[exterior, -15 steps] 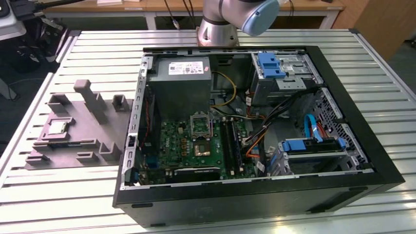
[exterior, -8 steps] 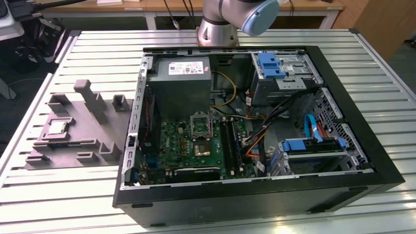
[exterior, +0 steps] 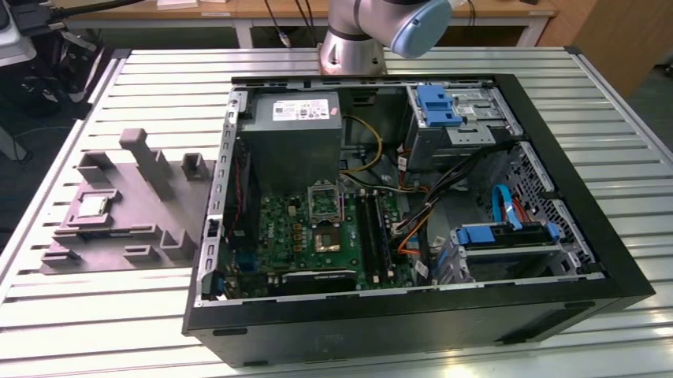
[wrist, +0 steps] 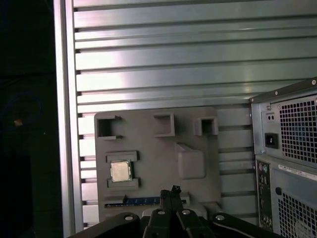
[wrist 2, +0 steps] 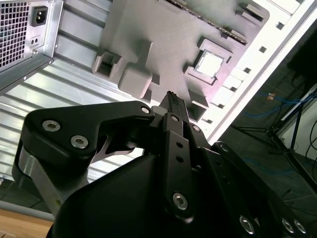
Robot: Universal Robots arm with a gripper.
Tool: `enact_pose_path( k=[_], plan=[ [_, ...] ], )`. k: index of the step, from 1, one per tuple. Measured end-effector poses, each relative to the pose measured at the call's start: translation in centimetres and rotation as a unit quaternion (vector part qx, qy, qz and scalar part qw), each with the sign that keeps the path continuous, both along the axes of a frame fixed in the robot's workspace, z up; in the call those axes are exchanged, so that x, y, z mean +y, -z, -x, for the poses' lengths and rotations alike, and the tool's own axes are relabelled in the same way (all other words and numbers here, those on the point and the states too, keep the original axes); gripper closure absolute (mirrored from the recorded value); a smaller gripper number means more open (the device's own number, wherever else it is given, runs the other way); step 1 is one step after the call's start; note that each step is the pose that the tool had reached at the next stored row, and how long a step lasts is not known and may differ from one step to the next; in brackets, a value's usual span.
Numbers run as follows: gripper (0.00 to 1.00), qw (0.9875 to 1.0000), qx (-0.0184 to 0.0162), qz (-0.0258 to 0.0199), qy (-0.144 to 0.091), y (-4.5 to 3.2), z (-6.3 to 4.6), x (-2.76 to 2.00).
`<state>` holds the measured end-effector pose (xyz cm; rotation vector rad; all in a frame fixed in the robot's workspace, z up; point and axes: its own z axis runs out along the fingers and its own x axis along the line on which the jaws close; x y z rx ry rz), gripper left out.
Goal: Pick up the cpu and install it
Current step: 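Reach for the cpu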
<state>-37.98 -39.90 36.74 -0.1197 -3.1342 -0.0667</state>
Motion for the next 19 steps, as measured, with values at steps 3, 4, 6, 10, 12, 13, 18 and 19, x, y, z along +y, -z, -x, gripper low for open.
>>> enact_pose_path(
  k=[3,4,6,10,12,13,18,19],
  plan=[
    [0.89,1.0,0.0006,0.0,0.0,0.03,0.1,0.0],
    [0.89,1.0,0.0007,0.0,0.0,0.04,0.1,0.0],
    [0.89,1.0,0.0011,0.0,0.0,0.06,0.2,0.0],
    [0.89,1.0,0.0018,0.0,0.0,0.1,0.4,0.0],
    [0.89,1.0,0.0021,0.0,0.0,0.13,0.5,0.0],
    [0.89,1.0,0.0023,0.0,0.0,0.15,0.5,0.0],
    [0.89,1.0,0.0034,0.0,0.0,0.23,1.6,0.07],
    [0.89,1.0,0.0038,0.0,0.0,0.25,1.8,0.07]
  ],
)
